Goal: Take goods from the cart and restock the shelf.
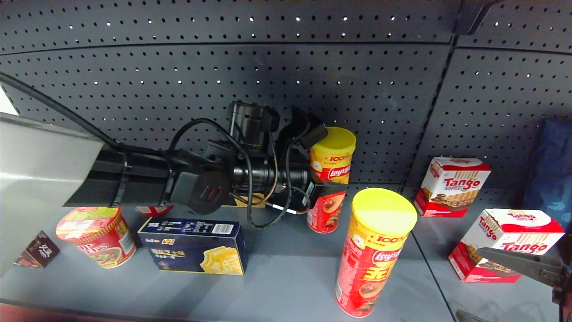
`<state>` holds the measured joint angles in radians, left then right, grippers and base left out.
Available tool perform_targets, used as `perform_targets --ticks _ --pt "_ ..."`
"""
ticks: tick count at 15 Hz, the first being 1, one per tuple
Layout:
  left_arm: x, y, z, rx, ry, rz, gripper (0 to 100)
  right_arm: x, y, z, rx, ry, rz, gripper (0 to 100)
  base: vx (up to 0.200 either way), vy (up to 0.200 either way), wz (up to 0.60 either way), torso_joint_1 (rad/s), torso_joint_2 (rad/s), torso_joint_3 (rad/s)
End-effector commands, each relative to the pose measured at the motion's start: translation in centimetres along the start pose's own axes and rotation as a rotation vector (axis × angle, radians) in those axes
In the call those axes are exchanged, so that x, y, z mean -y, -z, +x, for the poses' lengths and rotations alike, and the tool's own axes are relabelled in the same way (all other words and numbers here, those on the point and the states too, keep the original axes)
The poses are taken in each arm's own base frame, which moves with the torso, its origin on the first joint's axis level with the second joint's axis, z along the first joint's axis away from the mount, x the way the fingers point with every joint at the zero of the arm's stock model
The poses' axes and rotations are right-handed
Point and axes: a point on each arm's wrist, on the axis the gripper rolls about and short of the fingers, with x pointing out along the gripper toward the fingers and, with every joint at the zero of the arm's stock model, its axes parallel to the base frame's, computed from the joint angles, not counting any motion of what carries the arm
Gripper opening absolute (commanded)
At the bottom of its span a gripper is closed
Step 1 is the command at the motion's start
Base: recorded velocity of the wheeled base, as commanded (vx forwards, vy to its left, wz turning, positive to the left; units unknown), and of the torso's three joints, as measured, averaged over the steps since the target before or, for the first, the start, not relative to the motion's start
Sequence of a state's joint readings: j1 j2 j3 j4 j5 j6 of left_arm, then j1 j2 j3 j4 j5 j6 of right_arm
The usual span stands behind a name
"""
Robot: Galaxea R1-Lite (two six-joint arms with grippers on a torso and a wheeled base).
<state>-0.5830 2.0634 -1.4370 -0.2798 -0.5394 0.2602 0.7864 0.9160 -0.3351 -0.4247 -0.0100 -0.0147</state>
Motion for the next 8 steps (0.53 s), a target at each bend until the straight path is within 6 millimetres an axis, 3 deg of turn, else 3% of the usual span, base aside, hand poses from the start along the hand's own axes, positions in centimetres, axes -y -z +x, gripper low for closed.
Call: perform_targets --ticks 1,8 --pt "-0.9 0.9 1.5 -0.008 -0.003 -0.004 0 0.0 0.2 -0.2 0.001 0.000 -0.001 100 0.000 0.000 0.00 0.000 0.00 0.000" --pt "-1.7 1.4 3.6 0.000 0.002 0.009 0 0.0 1.0 -0.6 -0.013 -0.003 -0.001 100 0.000 0.000 0.00 0.000 0.00 0.000"
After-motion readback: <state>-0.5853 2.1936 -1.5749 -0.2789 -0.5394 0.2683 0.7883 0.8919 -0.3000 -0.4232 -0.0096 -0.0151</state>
